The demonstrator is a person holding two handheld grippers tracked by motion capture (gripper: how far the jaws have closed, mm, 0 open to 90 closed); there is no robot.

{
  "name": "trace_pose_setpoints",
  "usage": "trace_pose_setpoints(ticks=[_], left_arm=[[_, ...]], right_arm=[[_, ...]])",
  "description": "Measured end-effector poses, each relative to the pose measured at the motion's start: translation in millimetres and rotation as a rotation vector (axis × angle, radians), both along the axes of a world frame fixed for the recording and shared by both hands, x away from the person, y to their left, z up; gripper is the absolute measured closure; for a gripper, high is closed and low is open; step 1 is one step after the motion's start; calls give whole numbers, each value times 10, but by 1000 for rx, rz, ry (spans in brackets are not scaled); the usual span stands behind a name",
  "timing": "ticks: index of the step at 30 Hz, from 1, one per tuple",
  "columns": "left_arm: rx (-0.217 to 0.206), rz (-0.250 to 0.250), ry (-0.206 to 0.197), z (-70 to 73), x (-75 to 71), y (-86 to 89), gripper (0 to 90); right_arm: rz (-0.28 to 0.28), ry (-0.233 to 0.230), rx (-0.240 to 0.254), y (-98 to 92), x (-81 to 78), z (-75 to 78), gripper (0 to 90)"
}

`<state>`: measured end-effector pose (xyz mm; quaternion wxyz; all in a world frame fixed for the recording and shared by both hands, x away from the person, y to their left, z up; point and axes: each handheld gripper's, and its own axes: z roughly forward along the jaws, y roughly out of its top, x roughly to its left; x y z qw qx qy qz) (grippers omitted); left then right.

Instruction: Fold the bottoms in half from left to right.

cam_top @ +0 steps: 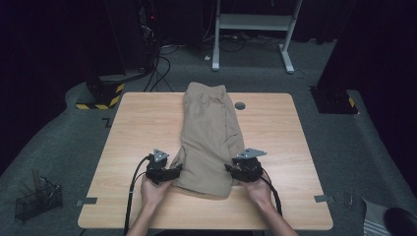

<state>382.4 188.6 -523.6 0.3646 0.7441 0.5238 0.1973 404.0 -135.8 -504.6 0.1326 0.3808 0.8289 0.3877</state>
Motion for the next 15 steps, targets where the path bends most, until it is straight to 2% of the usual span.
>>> trace_pose_setpoints(ticks=[2,5,7,11,13,15], left_arm=[[-10,-16,-1,-1,-2,-2,414],[-10,-30,-4,-1,-4,-5,572],[-12,-31,-3,8,-14,-7,649],[3,-37,5,54,-71,8,765],[0,-42,13,75,-106,34,776],[-21,-36,22,101,-119,71,745]], right_arm=[[-16,31,5,13,64,-41,619],[-6,59,-10,36,123,-75,800],[8,49,-14,39,141,-64,885],[16,2,-5,14,123,33,896],[9,-27,-1,-22,119,83,897],[5,-28,3,-54,138,105,896]])
